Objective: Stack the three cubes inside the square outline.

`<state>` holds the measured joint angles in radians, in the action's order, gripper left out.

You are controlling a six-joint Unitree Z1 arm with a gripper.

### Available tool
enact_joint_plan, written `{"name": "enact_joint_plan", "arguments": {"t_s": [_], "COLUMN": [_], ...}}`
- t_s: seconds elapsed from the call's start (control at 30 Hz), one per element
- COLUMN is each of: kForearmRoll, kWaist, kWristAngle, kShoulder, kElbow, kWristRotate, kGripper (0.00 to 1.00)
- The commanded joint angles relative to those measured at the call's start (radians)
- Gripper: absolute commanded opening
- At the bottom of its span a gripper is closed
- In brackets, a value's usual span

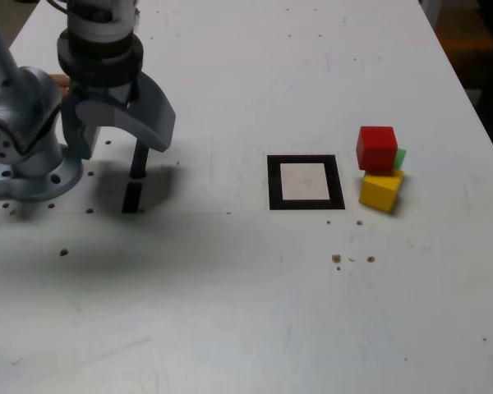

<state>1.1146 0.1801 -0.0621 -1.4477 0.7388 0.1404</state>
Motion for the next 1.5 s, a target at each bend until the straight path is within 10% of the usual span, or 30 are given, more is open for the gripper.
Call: {"name": "enact_joint_plan", "arguments": {"t_s": [0.0, 0.33, 0.57, 0.97, 1.47], "kForearmRoll": [-0.001, -0.045, 0.071, 0.469, 0.467], "kWaist": [0.001, 0.001, 0.004, 0.014, -0.016], "kWristAngle": [-0.001, -0.004, -0.024, -0.030, -0.015], "kShoulder": [0.007, 0.066, 0.055, -0.435, -0.574], "kElbow": [-0.002, -0.035, 0.129, 1.207, 1.364], "kWristRotate": [-0.006, -0.011, -0.027, -0.128, -0.131], "kGripper": [1.00, 1.00, 0.98, 0.98, 0.97]}}
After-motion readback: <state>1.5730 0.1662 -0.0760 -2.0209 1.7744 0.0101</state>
